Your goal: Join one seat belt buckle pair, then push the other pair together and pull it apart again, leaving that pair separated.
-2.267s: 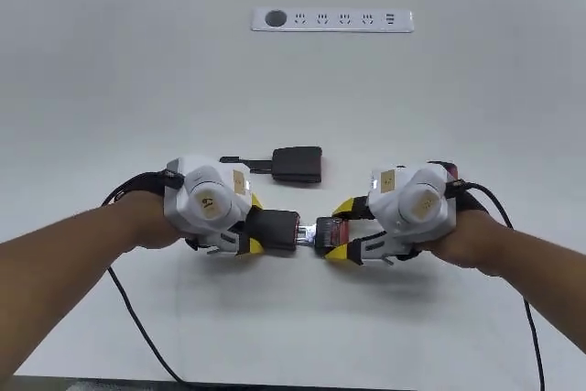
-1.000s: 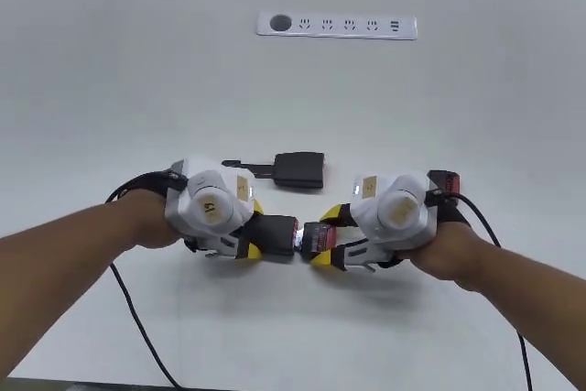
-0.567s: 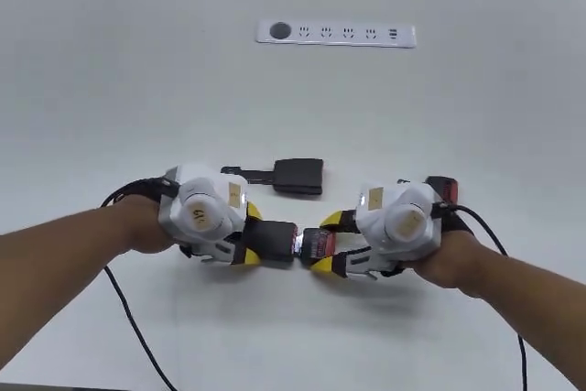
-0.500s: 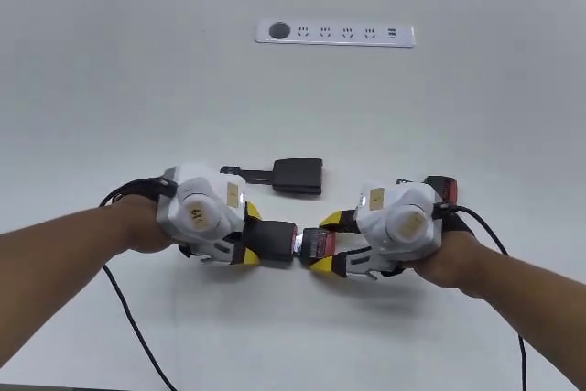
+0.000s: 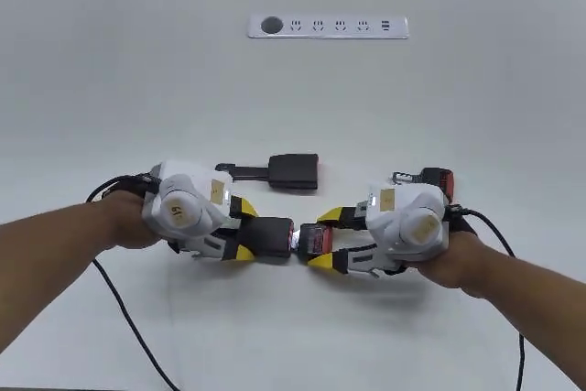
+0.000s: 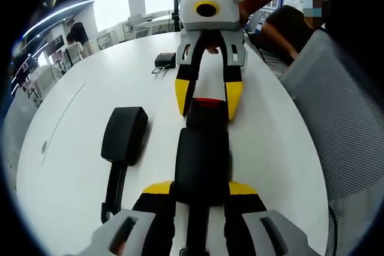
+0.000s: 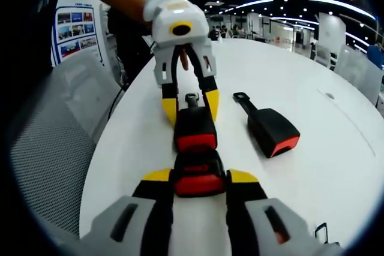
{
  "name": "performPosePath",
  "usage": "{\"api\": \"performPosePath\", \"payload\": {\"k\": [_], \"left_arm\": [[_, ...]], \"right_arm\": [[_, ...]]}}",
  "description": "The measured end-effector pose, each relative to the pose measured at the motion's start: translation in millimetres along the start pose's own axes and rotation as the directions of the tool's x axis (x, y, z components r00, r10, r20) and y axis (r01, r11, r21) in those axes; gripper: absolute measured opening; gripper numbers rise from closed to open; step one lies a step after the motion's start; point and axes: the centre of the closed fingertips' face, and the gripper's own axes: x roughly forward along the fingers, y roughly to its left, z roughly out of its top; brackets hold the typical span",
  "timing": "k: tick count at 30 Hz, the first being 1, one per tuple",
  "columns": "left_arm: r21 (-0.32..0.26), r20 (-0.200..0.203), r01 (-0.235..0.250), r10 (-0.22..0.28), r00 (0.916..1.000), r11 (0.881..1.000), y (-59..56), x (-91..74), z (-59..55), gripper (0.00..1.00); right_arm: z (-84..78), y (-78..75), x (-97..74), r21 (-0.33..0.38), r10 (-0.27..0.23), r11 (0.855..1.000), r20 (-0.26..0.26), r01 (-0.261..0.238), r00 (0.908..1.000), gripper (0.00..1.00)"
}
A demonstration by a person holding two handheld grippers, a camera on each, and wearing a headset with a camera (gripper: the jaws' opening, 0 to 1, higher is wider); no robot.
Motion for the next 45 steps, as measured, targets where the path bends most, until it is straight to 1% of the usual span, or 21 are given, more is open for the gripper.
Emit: {"api": "performPosePath", "payload": {"k": [3,12,23,34,45], "left_arm": [[0.003,0.014,0.003,-0.003,0.9999,1.000,-0.6,-0.5,-0.6,0.31],[0.004,0.029,0.008,-0.009,0.9995,1.000,-0.8,-0.6,-0.1,0.31],[0.000,0.052,0.014,-0.014,0.9985,1.000,-1.2,-1.5,0.8,0.31],[0.006,0.054,0.022,-0.022,0.9983,1.000,-3.9,-3.1,4.3,0.30],[0.001,0.058,0.024,-0.024,0.9980,1.000,-3.8,-3.5,3.5,0.31]], "right_arm": [[-0.6,0.8,0.0,-0.002,-0.004,1.000,0.010,0.004,0.9999,0.32],[-0.3,0.5,-0.8,0.002,-0.014,1.000,0.034,0.014,0.9993,0.32],[0.1,-0.2,-0.8,0.012,-0.013,1.000,0.043,0.013,0.9990,0.32],[0.6,0.6,-1.5,0.014,-0.012,1.000,0.046,0.011,0.9989,0.32],[1.2,1.0,-2.0,0.016,-0.014,1.000,0.054,0.013,0.9984,0.32]]}}
